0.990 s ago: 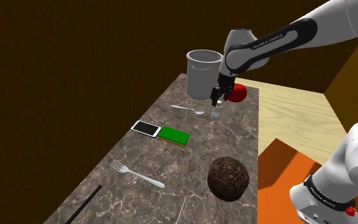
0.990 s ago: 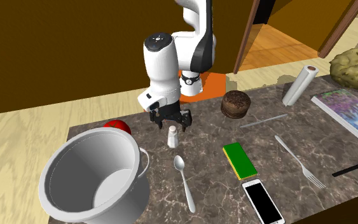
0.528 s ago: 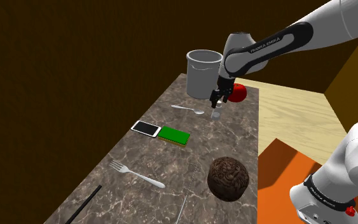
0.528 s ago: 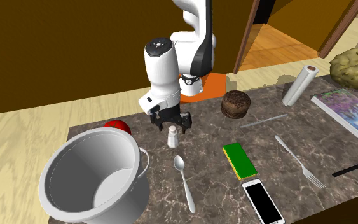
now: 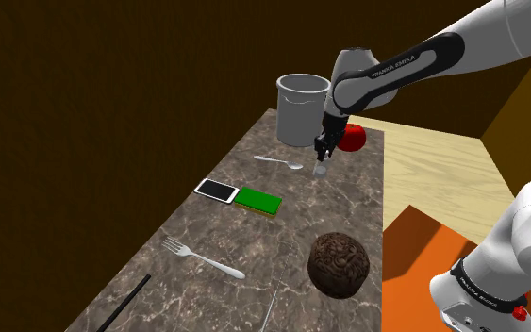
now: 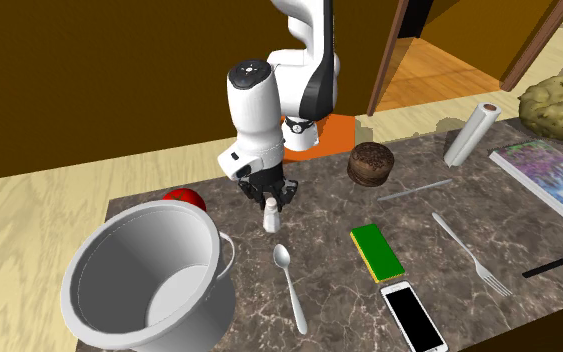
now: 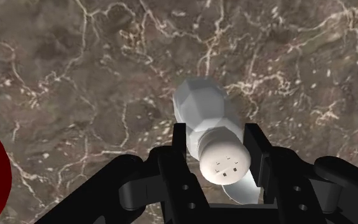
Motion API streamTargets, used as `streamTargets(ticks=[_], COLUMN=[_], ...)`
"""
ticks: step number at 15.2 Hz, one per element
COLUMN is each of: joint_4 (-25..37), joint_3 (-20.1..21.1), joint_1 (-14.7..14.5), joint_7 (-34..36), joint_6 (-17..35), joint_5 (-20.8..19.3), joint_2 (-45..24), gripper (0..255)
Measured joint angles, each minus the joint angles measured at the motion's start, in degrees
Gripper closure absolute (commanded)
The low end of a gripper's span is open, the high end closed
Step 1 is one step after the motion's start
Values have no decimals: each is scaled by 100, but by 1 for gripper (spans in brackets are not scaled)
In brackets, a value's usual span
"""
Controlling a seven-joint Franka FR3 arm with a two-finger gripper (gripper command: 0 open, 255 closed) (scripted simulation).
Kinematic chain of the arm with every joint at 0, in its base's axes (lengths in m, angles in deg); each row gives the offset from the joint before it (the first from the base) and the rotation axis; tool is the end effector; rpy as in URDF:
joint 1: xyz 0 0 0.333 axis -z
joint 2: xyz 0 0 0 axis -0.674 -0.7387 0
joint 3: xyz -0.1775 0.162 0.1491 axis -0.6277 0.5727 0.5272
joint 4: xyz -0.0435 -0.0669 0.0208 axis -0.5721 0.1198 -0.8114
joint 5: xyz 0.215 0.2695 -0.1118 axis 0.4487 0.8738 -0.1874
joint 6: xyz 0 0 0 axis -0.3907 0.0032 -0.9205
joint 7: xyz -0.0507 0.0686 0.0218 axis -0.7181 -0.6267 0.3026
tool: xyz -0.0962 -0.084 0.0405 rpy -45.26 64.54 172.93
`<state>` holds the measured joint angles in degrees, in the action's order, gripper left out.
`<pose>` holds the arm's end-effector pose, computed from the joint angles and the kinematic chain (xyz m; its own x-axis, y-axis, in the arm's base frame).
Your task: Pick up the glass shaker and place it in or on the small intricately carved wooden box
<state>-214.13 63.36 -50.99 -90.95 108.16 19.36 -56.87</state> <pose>0.4897 -0.0019 0.3225 0.9999 0.0054 0.0130 0.0064 -0.9971 -0.0764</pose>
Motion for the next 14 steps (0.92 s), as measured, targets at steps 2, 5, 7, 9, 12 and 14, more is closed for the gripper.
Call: streamTargets(ticks=[2, 5, 7, 9, 12, 14], joint_4=[1, 1, 38, 89, 209, 294], joint_3=[0, 0, 5, 4, 3, 0], joint_1=[0, 0, -3, -1, 4, 10], joint_7=[0, 0, 26, 48, 84, 97], joint_6=[0, 1, -89, -216, -454, -604], joint_5=[0, 0, -17, -43, -82, -104], joint_2=[-1, -1, 51, 130, 251, 318], gripper=[255, 255, 255, 255, 255, 255])
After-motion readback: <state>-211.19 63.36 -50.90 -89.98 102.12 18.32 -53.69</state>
